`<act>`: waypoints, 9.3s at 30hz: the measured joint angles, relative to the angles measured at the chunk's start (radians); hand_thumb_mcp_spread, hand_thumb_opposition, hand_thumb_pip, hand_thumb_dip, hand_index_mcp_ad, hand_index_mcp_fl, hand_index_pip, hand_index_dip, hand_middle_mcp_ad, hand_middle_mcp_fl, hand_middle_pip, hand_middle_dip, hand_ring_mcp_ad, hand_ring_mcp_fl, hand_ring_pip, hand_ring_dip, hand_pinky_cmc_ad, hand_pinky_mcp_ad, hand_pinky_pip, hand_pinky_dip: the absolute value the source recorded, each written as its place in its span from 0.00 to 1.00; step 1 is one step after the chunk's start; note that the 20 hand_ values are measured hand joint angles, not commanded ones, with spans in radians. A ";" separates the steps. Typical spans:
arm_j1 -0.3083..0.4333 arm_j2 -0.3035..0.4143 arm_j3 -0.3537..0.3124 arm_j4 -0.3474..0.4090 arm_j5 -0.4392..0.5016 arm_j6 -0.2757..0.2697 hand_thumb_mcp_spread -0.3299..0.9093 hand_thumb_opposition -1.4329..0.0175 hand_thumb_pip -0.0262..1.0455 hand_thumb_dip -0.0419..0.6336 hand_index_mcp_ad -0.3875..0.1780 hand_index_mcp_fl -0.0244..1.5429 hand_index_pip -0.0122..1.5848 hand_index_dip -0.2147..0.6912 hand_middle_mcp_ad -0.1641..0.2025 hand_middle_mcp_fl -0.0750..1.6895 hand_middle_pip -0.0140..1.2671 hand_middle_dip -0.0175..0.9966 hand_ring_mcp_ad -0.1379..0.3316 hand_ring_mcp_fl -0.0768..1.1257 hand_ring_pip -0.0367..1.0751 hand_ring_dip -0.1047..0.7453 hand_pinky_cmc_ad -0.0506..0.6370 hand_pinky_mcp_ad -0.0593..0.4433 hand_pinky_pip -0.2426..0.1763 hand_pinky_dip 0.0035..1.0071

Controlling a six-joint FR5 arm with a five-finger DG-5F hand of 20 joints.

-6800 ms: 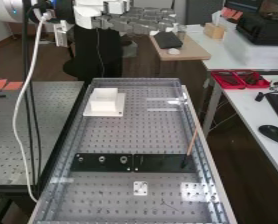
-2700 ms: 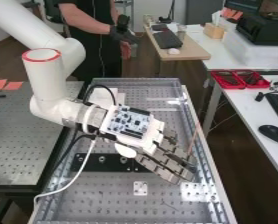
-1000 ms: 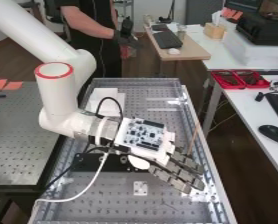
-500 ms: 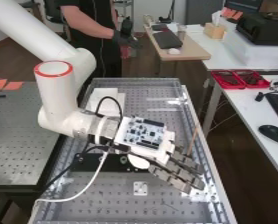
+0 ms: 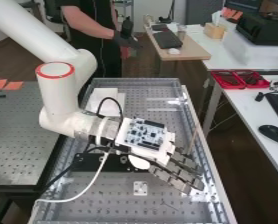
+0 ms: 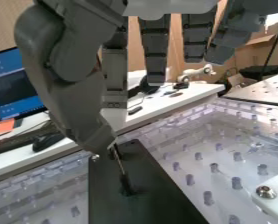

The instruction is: Grab the drill bit and place it in the clear container

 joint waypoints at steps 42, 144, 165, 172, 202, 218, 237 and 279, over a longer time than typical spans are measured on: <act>0.017 0.097 -0.018 0.023 0.011 -0.078 0.81 0.37 0.42 0.57 0.47 0.37 0.85 0.57 0.74 0.22 0.11 0.24 0.75 0.12 0.12 0.14 0.44 0.49 0.36 0.17; 0.353 0.084 0.046 -0.132 -0.121 -0.027 0.62 0.42 0.56 0.53 0.43 0.03 0.56 0.50 0.72 0.12 0.10 0.25 0.75 0.08 0.12 0.17 0.45 0.48 0.36 0.17; 0.269 0.343 -0.067 -0.109 -0.075 -0.145 0.60 0.43 0.57 0.53 0.44 0.05 0.49 0.50 0.72 0.13 0.10 0.25 0.75 0.08 0.12 0.17 0.45 0.49 0.36 0.19; 0.249 0.408 -0.090 -0.152 -0.042 -0.157 0.55 0.46 0.51 0.46 0.48 0.06 0.43 0.50 0.71 0.12 0.10 0.25 0.75 0.08 0.12 0.17 0.44 0.49 0.35 0.25; 0.200 0.529 -0.107 -0.250 0.085 -0.186 0.51 0.49 0.48 0.32 0.56 0.06 0.24 0.57 0.72 0.11 0.10 0.25 0.75 0.07 0.11 0.18 0.51 0.48 0.32 0.36; 0.214 0.514 -0.112 -0.235 0.095 -0.177 0.51 0.49 0.44 0.32 0.56 0.06 0.23 0.59 0.72 0.11 0.10 0.25 0.75 0.07 0.11 0.17 0.51 0.48 0.32 0.38; 0.220 0.506 -0.102 -0.240 0.099 -0.175 0.52 0.49 0.44 0.32 0.56 0.06 0.23 0.59 0.72 0.11 0.10 0.25 0.75 0.07 0.11 0.17 0.51 0.48 0.32 0.38; 0.209 0.520 -0.133 -0.205 0.083 -0.170 0.52 0.49 0.44 0.32 0.56 0.06 0.23 0.59 0.72 0.11 0.10 0.25 0.75 0.07 0.12 0.17 0.51 0.48 0.32 0.38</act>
